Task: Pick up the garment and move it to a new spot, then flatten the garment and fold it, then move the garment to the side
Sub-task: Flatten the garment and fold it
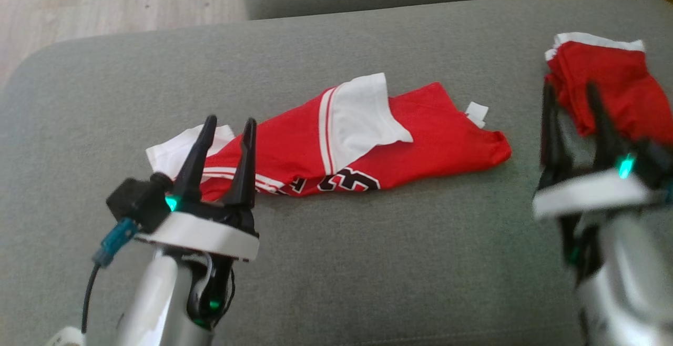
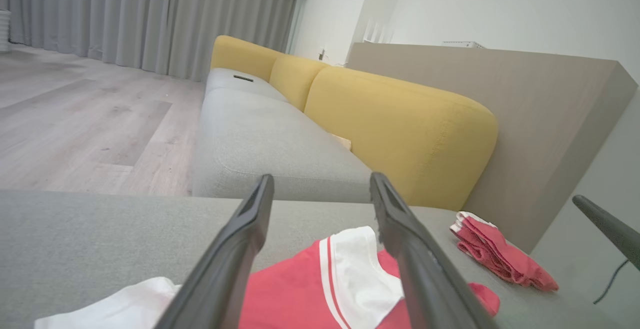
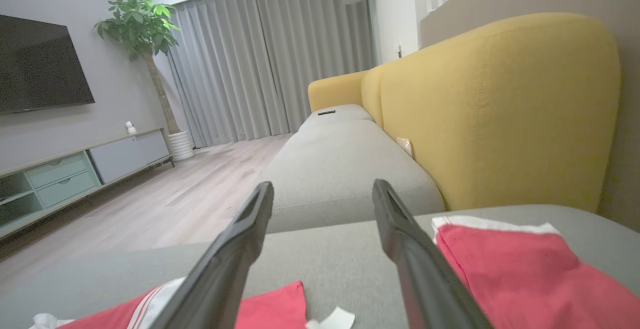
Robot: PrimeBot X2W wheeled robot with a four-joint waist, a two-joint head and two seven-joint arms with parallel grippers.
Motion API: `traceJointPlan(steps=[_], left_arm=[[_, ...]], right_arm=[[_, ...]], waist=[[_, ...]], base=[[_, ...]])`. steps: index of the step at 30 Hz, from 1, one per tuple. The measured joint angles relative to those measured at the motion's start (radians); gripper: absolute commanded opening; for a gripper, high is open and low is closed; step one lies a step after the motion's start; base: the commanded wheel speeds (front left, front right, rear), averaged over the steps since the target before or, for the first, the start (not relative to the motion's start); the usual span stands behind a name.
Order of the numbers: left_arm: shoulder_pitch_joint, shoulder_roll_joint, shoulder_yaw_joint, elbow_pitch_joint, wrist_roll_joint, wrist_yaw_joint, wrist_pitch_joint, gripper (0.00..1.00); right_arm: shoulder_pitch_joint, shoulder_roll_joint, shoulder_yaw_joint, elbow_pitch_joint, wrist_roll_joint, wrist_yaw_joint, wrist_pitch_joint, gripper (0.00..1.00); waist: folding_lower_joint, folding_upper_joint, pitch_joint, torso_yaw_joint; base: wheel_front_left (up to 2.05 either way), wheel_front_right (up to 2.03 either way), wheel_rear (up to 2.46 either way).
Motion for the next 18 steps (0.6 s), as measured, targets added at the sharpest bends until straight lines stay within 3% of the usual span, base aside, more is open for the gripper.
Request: traceJointPlan(steps=[5, 13, 18], left_arm=[[0.035, 0.000, 0.003, 0.000, 0.000, -0.003, 0.000, 1.00], [0.036, 0.001, 0.026, 0.006, 0.012, -0.004, 0.000, 1.00], [0.016, 0.001, -0.013, 0.044, 0.065, -0.012, 0.000, 1.00]], right_arm=[[0.211, 0.118, -0.091, -0.142, -0.124, 0.000, 0.000, 1.00], [0.272, 0.145, -0.105, -0.209, -0.157, 0.000, 0.000, 1.00], [0.268, 0.146, -0.110, -0.212, -0.150, 0.000, 0.000, 1.00]], waist=[[0.0000, 0.0000, 0.006, -0.021], [0.0000, 0.0000, 0.014, -0.043], [0.0000, 0.0000, 0.044, -0.057]], base=[[0.00, 0.00, 0.00], [0.00, 0.00, 0.00], [0.00, 0.00, 0.00]])
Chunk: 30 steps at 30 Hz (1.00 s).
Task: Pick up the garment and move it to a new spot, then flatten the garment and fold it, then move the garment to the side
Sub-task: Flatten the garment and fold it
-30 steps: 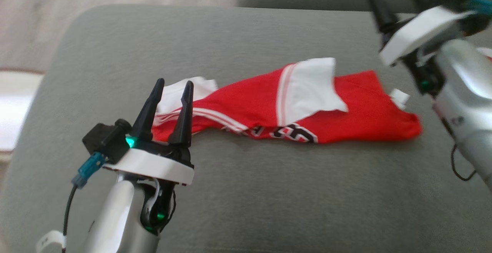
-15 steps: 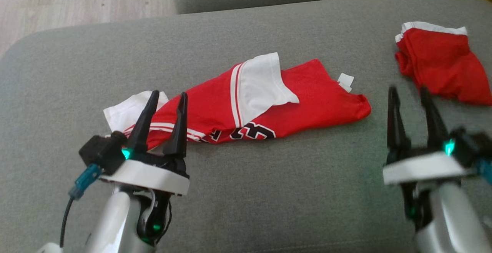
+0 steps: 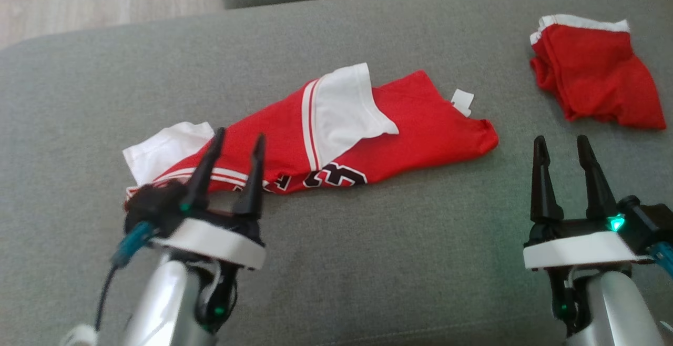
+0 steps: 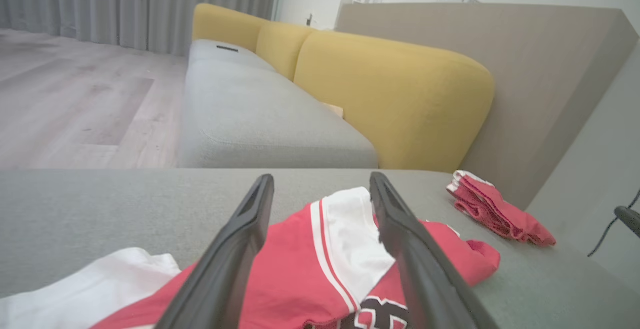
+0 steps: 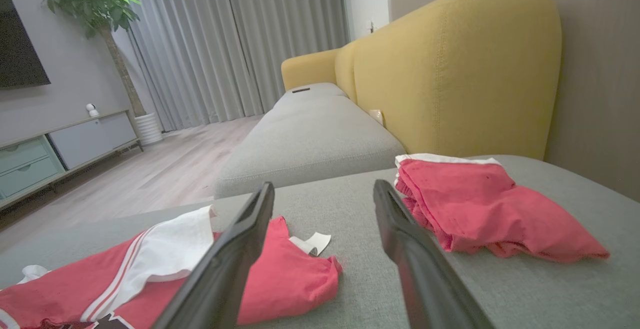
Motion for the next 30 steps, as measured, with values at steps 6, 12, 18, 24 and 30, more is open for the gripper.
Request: traceJointPlan(steps=[6, 12, 18, 24, 30], left_arm=[[-0.133, 0.004, -0.150, 0.156, 0.072, -0.001, 0.000, 1.00], [-0.255, 0.011, -0.281, 0.305, 0.093, -0.001, 0.029, 1.00], [-0.350, 0.022, -0.350, 0.449, 0.110, 0.002, 0.054, 1.00], [-0.401, 0.028, -0.344, 0.548, 0.117, 0.027, 0.053, 1.00], [-0.438, 0.032, -0.346, 0.614, 0.120, 0.046, 0.036, 1.00]], right_arm=[[-0.006, 0.001, 0.006, 0.022, 0.006, 0.000, 0.000, 1.00], [-0.035, 0.001, 0.018, 0.037, 0.027, 0.000, 0.000, 1.00], [-0.053, 0.002, 0.029, 0.043, 0.051, 0.000, 0.000, 1.00], [-0.062, 0.002, 0.034, 0.043, 0.064, 0.000, 0.000, 1.00], [-0.062, 0.002, 0.038, 0.044, 0.072, 0.000, 0.000, 1.00]], waist=[[0.0000, 0.0000, 0.046, -0.025], [0.0000, 0.0000, 0.075, -0.065], [0.0001, 0.0000, 0.101, -0.114], [0.0001, 0.0000, 0.120, -0.152], [0.0001, 0.0000, 0.128, -0.174]], base=[[0.00, 0.00, 0.00], [0.00, 0.00, 0.00], [0.00, 0.00, 0.00], [0.00, 0.00, 0.00], [0.00, 0.00, 0.00]])
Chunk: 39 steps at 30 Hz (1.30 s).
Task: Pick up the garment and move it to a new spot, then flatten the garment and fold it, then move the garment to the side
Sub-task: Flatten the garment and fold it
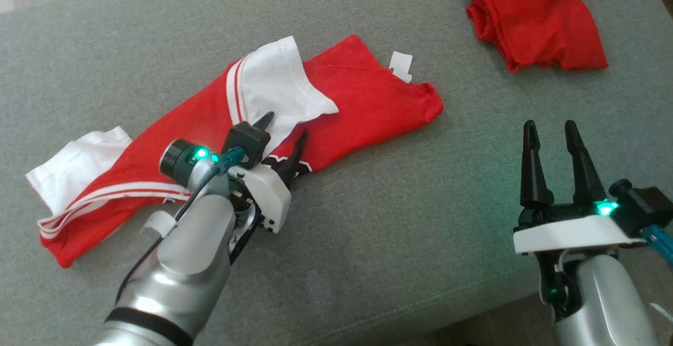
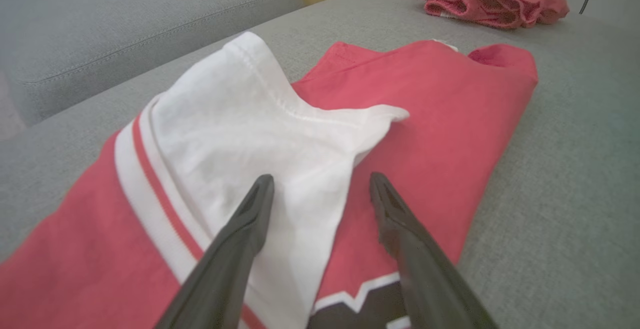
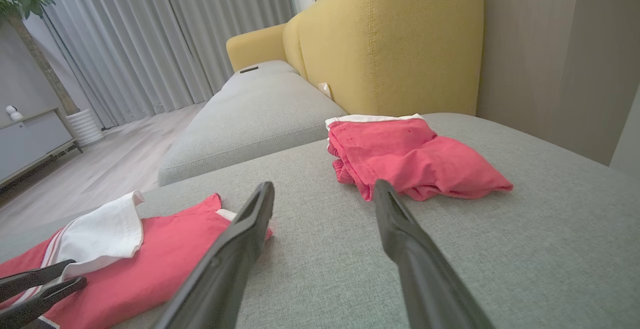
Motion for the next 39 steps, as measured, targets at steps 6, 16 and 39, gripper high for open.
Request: traceJointPlan(steps=[6, 16, 39], left_arm=[[-0.017, -0.003, 0.001, 0.033, 0.000, 0.000, -0.016, 0.00], [-0.080, 0.047, 0.077, -0.154, -0.039, -0.003, -0.029, 0.00], [-0.659, 0.357, 0.212, -0.020, -0.079, -0.001, -0.021, 0.00]], right_arm=[[0.000, 0.000, 0.004, 0.000, 0.000, 0.000, 0.000, 1.00], [0.000, 0.000, 0.023, 0.007, 0.000, 0.000, 0.000, 1.00], [-0.108, 0.000, 0.106, -0.004, 0.027, 0.000, 0.000, 1.00]], waist=[[0.0000, 0.0000, -0.003, -0.004], [-0.0001, 0.0000, -0.027, 0.012], [0.0001, 0.0000, 0.099, -0.013]], base=[[0.00, 0.00, 0.00], [0.00, 0.00, 0.00], [0.00, 0.00, 0.00]])
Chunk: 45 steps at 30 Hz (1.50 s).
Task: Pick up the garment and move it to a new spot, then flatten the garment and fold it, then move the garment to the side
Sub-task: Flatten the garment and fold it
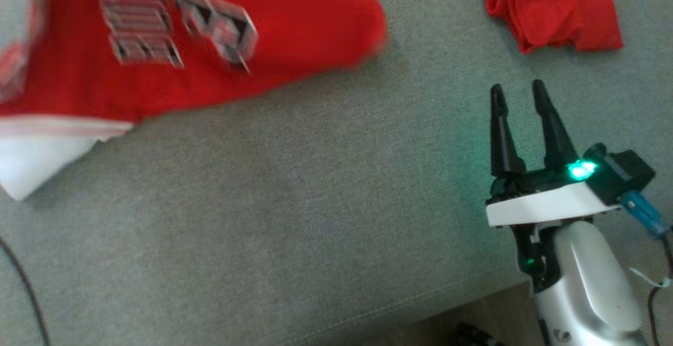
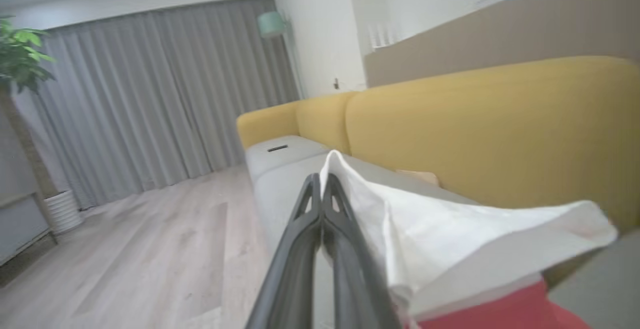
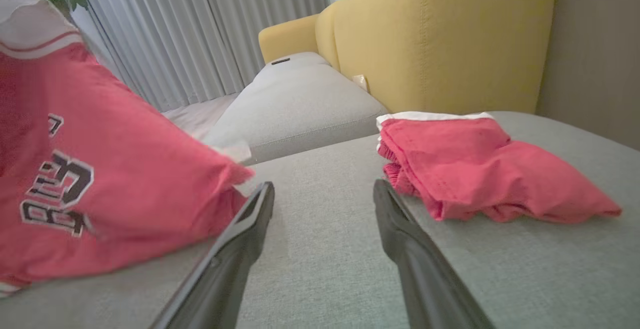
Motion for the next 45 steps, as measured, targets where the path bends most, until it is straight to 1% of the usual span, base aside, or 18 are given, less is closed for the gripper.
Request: traceJointPlan(steps=[3, 5, 7, 11, 13, 16, 19, 20, 23, 28, 34, 41, 45], left_arm=[[-0.029, 0.033, 0.027, 0.071, 0.000, 0.026, -0.007, 0.00], [-0.018, 0.035, 0.026, 0.127, 0.000, 0.026, -0.008, 0.00], [-0.006, 0.032, 0.025, 0.148, 0.001, 0.026, -0.008, 1.00], [0.031, 0.020, 0.025, 0.219, 0.000, 0.026, -0.008, 1.00], [0.047, 0.012, 0.031, 0.217, -0.001, 0.026, -0.008, 1.00], [0.067, -0.007, 0.048, 0.173, -0.009, 0.026, -0.010, 1.00], [0.109, -0.029, 0.064, 0.102, -0.013, 0.024, -0.015, 1.00], [0.158, -0.044, 0.084, 0.046, -0.025, 0.017, -0.016, 1.00], [0.249, -0.071, 0.118, -0.053, -0.040, 0.012, -0.016, 1.00], [0.425, -0.127, 0.153, -0.223, -0.052, -0.011, -0.016, 1.00], [0.664, -0.210, 0.214, -0.421, -0.072, -0.011, -0.016, 1.00], [0.929, -0.294, 0.265, -0.565, -0.072, -0.011, -0.016, 1.00], [1.031, -0.334, 0.277, -0.598, -0.051, -0.020, -0.016, 1.00]], right_arm=[[0.002, 0.000, 0.018, 0.002, 0.004, 0.000, 0.000, 1.00], [0.002, 0.000, 0.020, 0.004, 0.007, 0.000, 0.000, 1.00], [0.002, 0.000, 0.019, 0.004, 0.007, 0.000, 0.000, 1.00], [0.002, 0.000, 0.022, 0.010, 0.006, 0.000, 0.000, 1.00], [0.001, 0.000, 0.022, 0.011, -0.002, 0.000, 0.000, 1.00], [0.001, 0.000, 0.020, 0.015, -0.014, 0.000, 0.000, 1.00], [0.001, 0.000, 0.016, 0.022, -0.021, 0.000, 0.000, 1.00], [0.001, 0.000, 0.010, 0.025, -0.022, 0.000, 0.000, 1.00], [0.002, 0.000, -0.008, 0.025, -0.032, 0.000, 0.000, 1.00], [0.005, -0.001, -0.042, 0.021, -0.055, 0.000, 0.000, 1.00], [0.014, -0.001, -0.080, 0.004, -0.086, 0.000, 0.000, 1.00], [0.068, -0.001, -0.089, -0.007, -0.100, 0.000, 0.000, 1.00], [0.101, -0.001, -0.089, -0.009, -0.100, 0.000, 0.000, 1.00]], waist=[[-0.0001, 0.0000, 0.014, -0.007], [0.0000, 0.0000, 0.017, -0.004], [0.0000, 0.0000, 0.018, -0.001], [0.0000, 0.0000, 0.019, 0.016], [-0.0001, 0.0000, 0.018, 0.026], [-0.0002, 0.0000, 0.010, 0.043], [-0.0002, 0.0000, -0.003, 0.063], [-0.0002, 0.0000, -0.017, 0.077], [-0.0002, 0.0000, -0.040, 0.104], [-0.0002, 0.0000, -0.085, 0.158], [-0.0002, 0.0000, -0.150, 0.227], [-0.0003, 0.0000, -0.220, 0.287], [-0.0003, 0.0000, -0.245, 0.308]], base=[[0.00, 0.00, 0.00], [0.00, 0.00, 0.00], [0.00, 0.00, 0.00], [0.00, 0.00, 0.00], [0.00, 0.00, 0.00], [0.00, 0.00, 0.00], [0.00, 0.00, 0.00], [0.00, 0.00, 0.00], [0.00, 0.00, 0.00], [0.00, 0.00, 0.00], [0.00, 0.00, 0.00], [0.00, 0.00, 0.00], [0.00, 0.00, 0.00]])
